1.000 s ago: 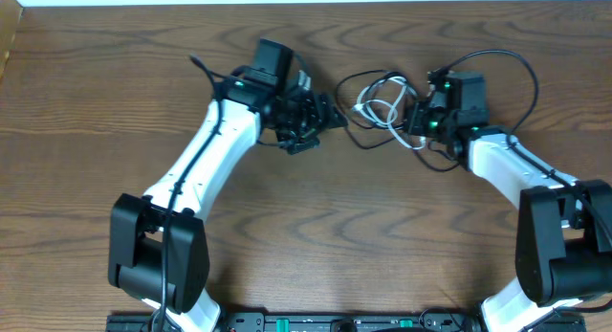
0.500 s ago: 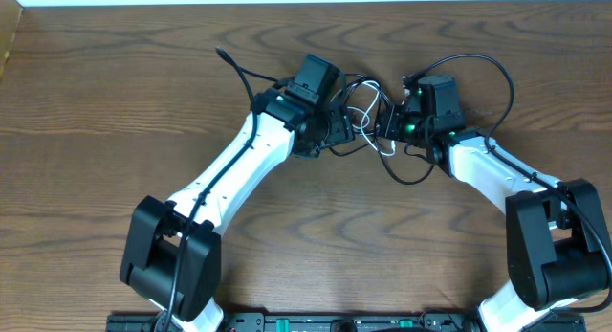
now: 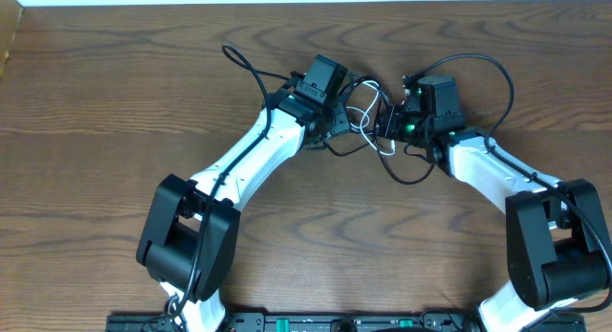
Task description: Untangle cables
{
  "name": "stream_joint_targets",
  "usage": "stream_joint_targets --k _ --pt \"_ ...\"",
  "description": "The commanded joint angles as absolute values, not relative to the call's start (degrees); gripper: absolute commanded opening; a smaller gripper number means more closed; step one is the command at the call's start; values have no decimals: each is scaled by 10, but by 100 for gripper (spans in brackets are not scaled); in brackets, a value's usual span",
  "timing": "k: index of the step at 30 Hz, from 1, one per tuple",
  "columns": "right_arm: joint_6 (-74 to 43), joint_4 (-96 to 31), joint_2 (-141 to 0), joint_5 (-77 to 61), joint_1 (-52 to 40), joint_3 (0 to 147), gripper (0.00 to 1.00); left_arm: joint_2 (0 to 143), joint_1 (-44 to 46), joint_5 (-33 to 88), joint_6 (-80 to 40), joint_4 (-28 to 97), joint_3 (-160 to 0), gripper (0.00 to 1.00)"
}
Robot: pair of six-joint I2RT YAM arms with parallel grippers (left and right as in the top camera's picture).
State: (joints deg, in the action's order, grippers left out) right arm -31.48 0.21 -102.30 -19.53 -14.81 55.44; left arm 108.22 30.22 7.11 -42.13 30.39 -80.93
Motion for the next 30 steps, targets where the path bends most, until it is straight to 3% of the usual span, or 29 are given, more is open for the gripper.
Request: stream_joint_targets --k 1,8,11,17,30 --pt "-323 4 -1023 -201 -151 554 1 1097 303 59 -425 303 -810 49" --pt "-317 4 -1023 -200 -151 554 1 1129 302 60 -432 285 -810 45" --pt "-274 4 -1023 -194 -151 554 1 1118 302 82 -411 265 -810 8" --pt "-215 2 -1023 -194 -151 554 1 1073 301 197 -375 225 -810 7" --pt "-106 1 -1023 -195 -151 554 1 940 274 199 -375 213 -810 7"
